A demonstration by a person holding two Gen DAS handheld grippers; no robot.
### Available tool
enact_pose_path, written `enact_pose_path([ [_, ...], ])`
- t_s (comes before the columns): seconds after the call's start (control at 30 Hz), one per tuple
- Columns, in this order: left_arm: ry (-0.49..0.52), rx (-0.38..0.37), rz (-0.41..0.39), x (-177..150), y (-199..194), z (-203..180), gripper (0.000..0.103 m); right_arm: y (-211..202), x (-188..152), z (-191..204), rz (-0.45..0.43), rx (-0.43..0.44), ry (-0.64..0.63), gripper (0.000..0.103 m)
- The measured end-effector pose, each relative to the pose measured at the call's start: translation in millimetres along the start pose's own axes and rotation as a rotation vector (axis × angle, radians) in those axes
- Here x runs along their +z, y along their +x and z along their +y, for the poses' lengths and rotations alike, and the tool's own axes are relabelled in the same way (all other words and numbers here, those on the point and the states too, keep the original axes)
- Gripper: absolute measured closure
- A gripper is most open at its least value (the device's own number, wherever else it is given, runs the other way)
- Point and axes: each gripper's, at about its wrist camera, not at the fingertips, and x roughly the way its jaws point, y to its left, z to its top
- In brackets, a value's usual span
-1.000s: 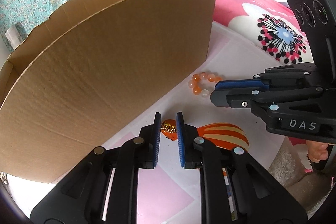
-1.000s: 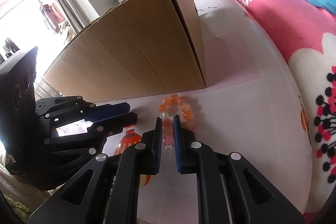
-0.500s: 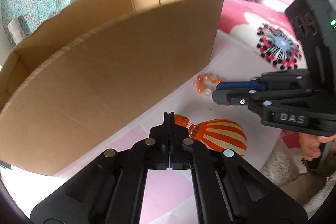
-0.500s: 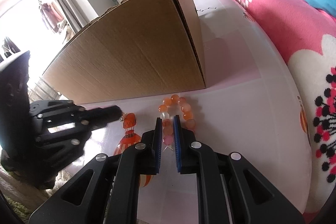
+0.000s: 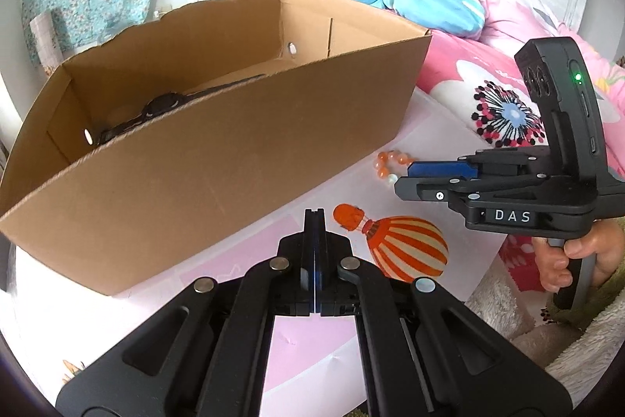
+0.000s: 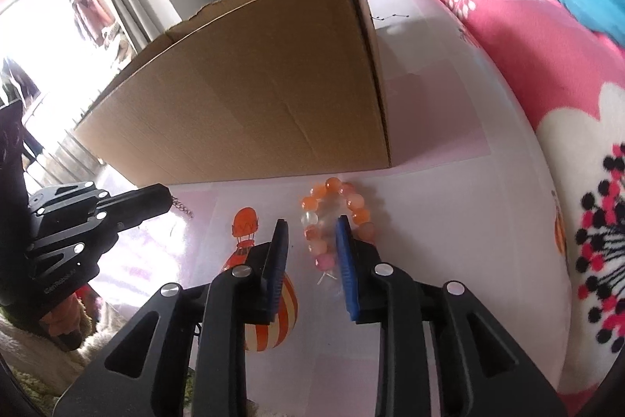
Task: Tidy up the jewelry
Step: 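Lift the orange bracelet with the right tool and carry it over the box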
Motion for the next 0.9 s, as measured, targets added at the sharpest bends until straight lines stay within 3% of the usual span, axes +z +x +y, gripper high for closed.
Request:
enact_pose_path([
  [0.17, -0.015, -0.006, -0.006, -7, -1, 5, 0.103, 3, 6, 11, 0.007, -0.038, -0.045, 0.078],
  [0.4, -0.013, -0.011, -0.026, -13, -4, 13, 0.103, 14, 14, 27, 0.042, -0.16, -0.126, 0.079],
  [0.5, -0.021, -0.021, -0.038, -14, -6, 16, 0.103, 16, 16, 32, 0.048, -0.209, -0.146, 0.093],
  [0.7, -0.021, -0.024, -0.081, -15, -21, 18, 0.103, 6, 17, 8, 0.049, -0.107, 0.03, 0.094],
  [0.9, -0.015, 0.0, -0.159, -12, -52, 16, 0.103, -36, 14, -21, -0.067, 0.045, 0.234, 0.094],
])
